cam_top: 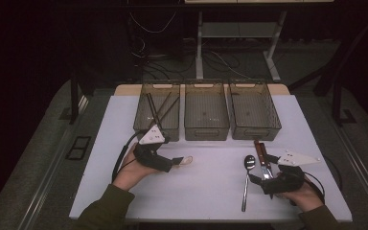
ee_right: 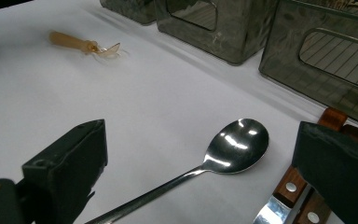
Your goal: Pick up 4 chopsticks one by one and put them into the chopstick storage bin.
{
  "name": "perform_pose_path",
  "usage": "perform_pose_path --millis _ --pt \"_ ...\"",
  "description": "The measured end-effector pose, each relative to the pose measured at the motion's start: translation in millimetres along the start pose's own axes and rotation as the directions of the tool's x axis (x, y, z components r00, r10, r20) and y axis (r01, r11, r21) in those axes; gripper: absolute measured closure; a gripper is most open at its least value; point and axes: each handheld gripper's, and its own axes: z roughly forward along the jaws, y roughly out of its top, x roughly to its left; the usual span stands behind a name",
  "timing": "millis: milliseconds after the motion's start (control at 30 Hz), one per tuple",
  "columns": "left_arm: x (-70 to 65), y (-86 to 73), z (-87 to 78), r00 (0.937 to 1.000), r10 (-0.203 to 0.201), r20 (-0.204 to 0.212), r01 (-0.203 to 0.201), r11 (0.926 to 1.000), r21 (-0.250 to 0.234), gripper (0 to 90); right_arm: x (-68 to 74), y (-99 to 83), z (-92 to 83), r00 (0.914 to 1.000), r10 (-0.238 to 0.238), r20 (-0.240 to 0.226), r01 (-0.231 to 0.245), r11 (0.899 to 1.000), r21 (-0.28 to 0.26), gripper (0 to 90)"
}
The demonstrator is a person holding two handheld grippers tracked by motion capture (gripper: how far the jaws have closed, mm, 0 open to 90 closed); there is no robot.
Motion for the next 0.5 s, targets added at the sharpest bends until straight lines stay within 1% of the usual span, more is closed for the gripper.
perform_pose_path --millis 200,333,500 --pt "-7.5 -8.5 -0.9 0.9998 0.016 0.014 -0.017 0.9997 0.017 14.0 -0.2 0.0 -0.2 1.0000 0.001 0.001 -0.001 1.000 -0.001 3.5" --pt "-10.9 -15.4 -1.3 0.9995 0.027 0.014 -0.028 0.9992 0.028 14.0 -0.4 0.0 -0.1 1.0000 -0.001 0.001 0.001 1.000 0.000 3.4" --pt "-12.2 -26.0 0.0 0.9990 0.045 0.002 -0.045 0.9973 0.058 14.3 -0.4 0.0 0.1 1.0000 -0.002 0.001 0.002 1.000 0.002 3.5"
